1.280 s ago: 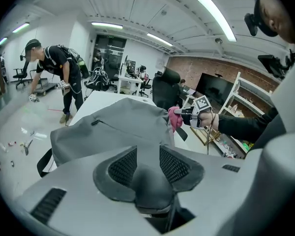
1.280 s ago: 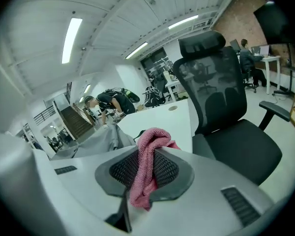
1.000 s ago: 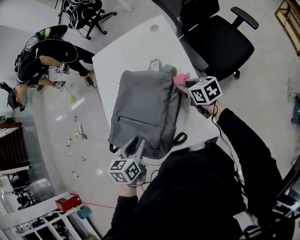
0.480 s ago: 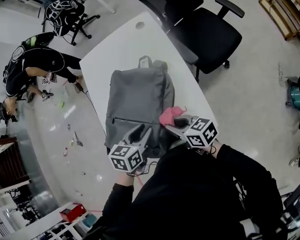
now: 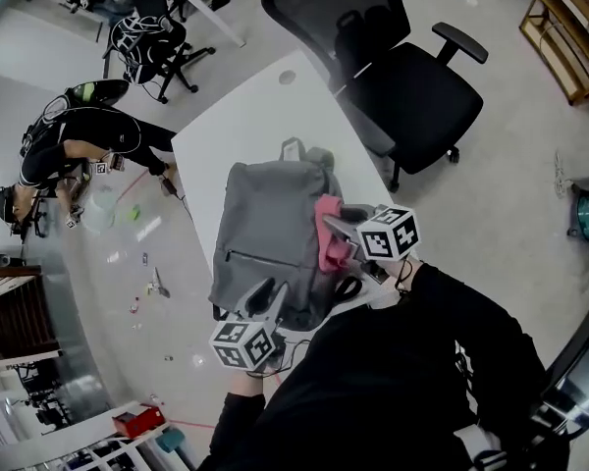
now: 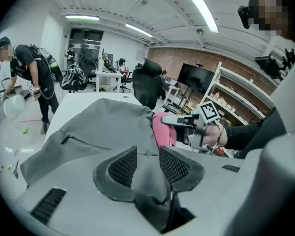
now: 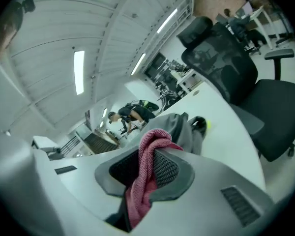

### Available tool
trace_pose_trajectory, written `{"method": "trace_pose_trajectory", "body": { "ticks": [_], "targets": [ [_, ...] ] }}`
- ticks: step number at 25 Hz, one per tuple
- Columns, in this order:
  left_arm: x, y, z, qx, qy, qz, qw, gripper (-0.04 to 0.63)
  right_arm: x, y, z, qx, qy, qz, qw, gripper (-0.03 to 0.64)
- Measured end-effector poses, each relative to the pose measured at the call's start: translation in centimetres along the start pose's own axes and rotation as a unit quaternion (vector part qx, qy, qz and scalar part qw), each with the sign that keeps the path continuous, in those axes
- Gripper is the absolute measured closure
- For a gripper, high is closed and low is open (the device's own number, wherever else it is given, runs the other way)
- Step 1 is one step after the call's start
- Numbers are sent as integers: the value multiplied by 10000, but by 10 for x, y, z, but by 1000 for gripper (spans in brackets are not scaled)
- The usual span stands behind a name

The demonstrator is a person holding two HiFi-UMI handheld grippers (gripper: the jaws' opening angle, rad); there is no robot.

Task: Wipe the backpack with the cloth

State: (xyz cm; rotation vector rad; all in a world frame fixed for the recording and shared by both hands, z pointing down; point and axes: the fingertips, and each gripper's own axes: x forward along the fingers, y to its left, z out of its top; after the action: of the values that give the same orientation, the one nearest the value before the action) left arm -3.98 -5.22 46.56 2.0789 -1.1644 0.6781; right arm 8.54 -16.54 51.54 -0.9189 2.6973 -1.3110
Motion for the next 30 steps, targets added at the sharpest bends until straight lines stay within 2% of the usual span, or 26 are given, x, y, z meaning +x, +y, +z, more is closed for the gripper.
{"method": "trace_pose_trajectory", "body": {
  "ticks": [2, 4, 7, 11, 16, 18, 20, 25, 28, 30],
  "targets": [
    [-10, 0, -3, -174, -54, 220, 9996, 440, 4, -37, 33, 206, -308, -254, 9990, 548],
    [-19, 0, -7, -326, -105, 413, 9986, 440, 10, -65, 63, 404, -512, -319, 9974, 548],
    [-29, 0, -17, -542, -133, 658, 9963, 439, 27, -100, 91, 693, -557, -332, 9955, 548],
    [-30, -2, -31, -741, -75, 812, 9939, 439, 50, -124, 87, 1335, -225, -195, 9906, 548],
    [-19, -3, -29, -708, -75, 710, 9949, 440, 49, -135, 56, 1209, 585, -424, 9900, 548],
    [-12, -1, -25, -618, -71, 607, 9962, 440, 39, -133, 31, 1155, 987, -427, 9875, 548],
    [-3, 0, -18, -500, -54, 464, 9977, 440, 25, -128, 11, 1275, 1104, -393, 9849, 548],
    [15, -1, 1, -163, 41, 33, 9999, 440, -12, -87, -25, 1703, 873, -342, 9809, 548],
    [32, -2, 2, 59, 178, -253, 9995, 440, -22, -46, -49, 1604, 734, -197, 9841, 548],
    [39, -4, -4, 174, 315, -416, 9985, 439, -24, -10, -67, 1363, 725, -8, 9880, 548]
  ]
}}
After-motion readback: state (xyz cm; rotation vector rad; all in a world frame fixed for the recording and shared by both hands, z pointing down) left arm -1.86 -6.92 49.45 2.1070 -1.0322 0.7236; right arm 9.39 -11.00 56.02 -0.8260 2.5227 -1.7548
